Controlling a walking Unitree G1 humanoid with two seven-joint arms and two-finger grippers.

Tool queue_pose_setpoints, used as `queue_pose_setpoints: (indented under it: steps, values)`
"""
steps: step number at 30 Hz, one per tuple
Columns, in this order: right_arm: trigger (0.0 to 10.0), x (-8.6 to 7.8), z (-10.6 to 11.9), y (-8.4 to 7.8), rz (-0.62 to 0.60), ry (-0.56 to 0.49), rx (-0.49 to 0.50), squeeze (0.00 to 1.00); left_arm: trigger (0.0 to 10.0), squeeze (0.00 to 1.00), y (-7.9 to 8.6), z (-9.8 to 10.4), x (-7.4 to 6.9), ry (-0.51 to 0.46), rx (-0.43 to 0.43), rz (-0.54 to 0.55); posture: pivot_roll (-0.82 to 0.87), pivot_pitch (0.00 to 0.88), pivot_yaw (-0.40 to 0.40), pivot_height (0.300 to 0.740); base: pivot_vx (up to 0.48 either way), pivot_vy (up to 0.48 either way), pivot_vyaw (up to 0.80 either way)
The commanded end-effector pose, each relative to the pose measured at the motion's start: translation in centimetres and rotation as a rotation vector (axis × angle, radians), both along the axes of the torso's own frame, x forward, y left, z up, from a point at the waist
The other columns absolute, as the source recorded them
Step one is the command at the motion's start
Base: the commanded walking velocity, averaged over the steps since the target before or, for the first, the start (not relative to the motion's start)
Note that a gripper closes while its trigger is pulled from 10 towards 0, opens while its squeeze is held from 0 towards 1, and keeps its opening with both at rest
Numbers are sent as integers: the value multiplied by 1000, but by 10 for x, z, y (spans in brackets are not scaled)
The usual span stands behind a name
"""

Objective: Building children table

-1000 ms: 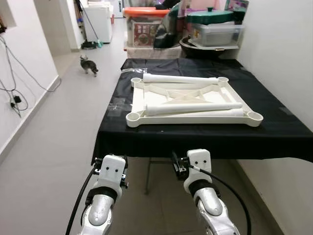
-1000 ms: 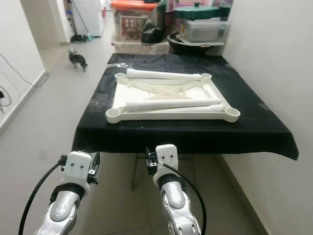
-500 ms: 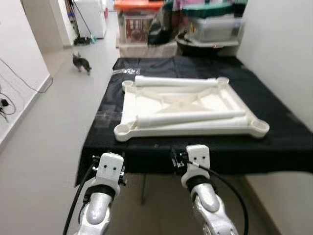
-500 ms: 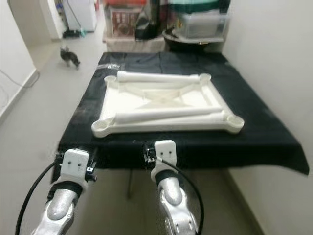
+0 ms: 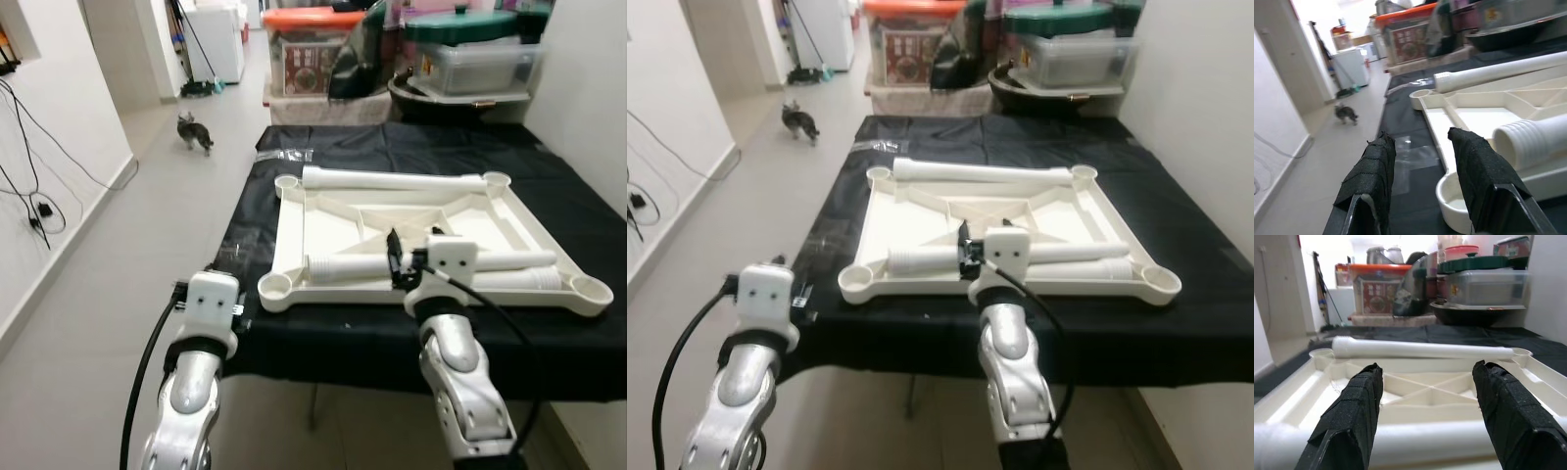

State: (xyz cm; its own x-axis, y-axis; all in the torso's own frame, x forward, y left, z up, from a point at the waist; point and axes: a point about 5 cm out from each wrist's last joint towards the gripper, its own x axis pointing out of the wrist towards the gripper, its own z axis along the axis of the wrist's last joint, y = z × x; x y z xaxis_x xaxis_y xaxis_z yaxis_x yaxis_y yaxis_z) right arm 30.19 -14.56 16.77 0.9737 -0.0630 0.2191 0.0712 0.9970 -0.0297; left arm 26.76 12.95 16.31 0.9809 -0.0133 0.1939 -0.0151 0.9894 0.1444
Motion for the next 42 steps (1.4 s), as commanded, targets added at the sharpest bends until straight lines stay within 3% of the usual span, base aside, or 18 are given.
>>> queue_pose_setpoints:
  steps: [1,7,15,28,39,41,42]
  values:
    - [10000,-1,-3,6,20,19,27,0,10000,0,9,-2,4,12,37,2,103,0,-11,740,0,0,0]
    - [10000,-3,-7,13,54,36,33,0,10000,0,15,4,8,-9,54,7,103,0,-7,740,0,0,-346]
    - [10000,-8,-7,26,93,20,24,0,10000,0,9,8,7,-26,45,-3,101,0,-7,740,278,0,-100]
    - [10000,-7,-7,26,89,18,19,0,10000,0,8,5,7,-14,48,-16,100,0,-4,740,350,0,0]
    - [10000,-6,-6,24,82,12,14,0,10000,0,13,5,12,-1,42,-5,100,0,-2,740,0,0,0]
    - [10000,-5,-5,22,74,9,15,0,10000,0,13,8,15,-10,58,-26,100,0,-2,740,0,0,0]
    - [10000,-3,-3,18,59,2,18,0,10000,0,11,13,20,-14,103,-116,103,0,0,740,0,0,0]
